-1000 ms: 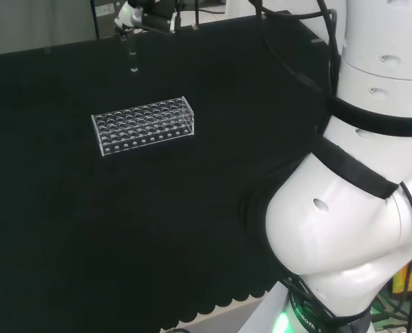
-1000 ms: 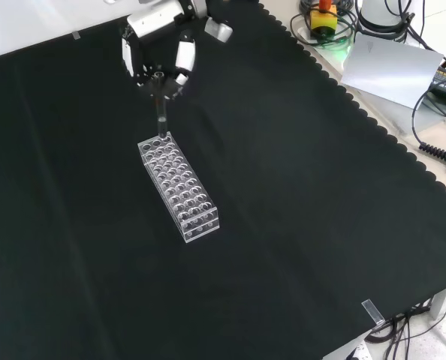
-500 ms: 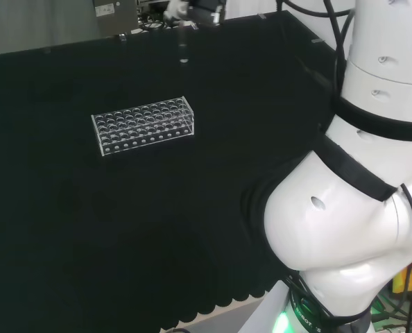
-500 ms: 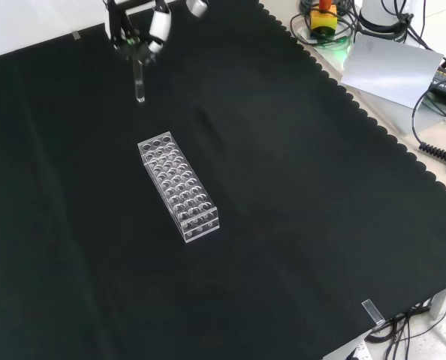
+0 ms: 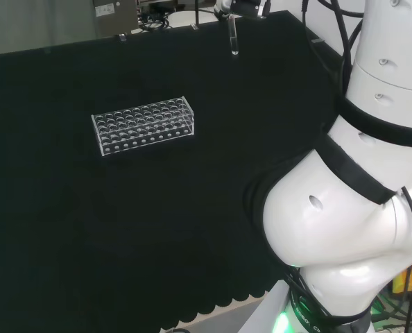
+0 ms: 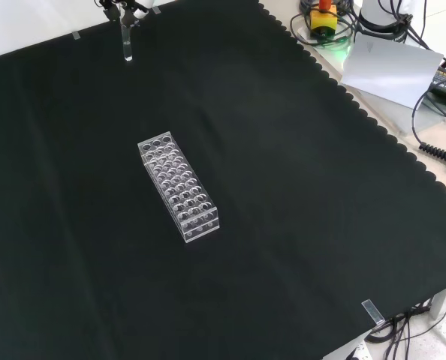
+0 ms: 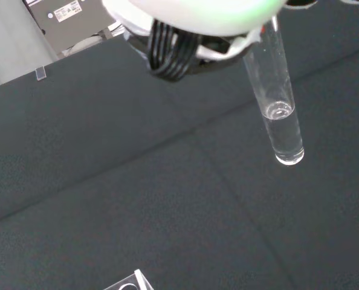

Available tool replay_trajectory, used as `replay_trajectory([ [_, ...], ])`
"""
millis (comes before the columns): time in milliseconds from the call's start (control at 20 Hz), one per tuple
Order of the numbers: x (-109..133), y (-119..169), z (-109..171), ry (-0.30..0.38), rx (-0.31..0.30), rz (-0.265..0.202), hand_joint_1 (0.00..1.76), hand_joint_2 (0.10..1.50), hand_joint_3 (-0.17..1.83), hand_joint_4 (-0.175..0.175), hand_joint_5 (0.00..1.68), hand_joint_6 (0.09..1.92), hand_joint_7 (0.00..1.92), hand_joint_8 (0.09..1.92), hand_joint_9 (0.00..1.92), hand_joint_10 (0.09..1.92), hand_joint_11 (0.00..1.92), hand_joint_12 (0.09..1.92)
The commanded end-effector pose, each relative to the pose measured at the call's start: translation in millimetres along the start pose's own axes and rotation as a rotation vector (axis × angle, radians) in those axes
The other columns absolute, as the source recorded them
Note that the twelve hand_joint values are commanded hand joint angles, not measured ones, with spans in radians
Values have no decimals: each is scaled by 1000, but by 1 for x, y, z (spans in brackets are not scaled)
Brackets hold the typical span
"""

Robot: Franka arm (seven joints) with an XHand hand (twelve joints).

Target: Shake the test tube.

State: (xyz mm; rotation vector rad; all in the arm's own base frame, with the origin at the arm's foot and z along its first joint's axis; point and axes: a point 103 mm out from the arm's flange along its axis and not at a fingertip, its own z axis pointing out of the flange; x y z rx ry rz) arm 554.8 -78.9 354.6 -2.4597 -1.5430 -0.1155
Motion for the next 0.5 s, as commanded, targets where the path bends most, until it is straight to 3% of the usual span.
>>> replay_trajectory([
  [50,21,-5,11,29,20,-44,1225,670,596,-175,1335,518,1710,515,1540,681,1074,1055],
  [500,101,-27,42,87,79,-179,1225,670,597,-175,1335,518,1710,516,1540,681,1073,1056],
])
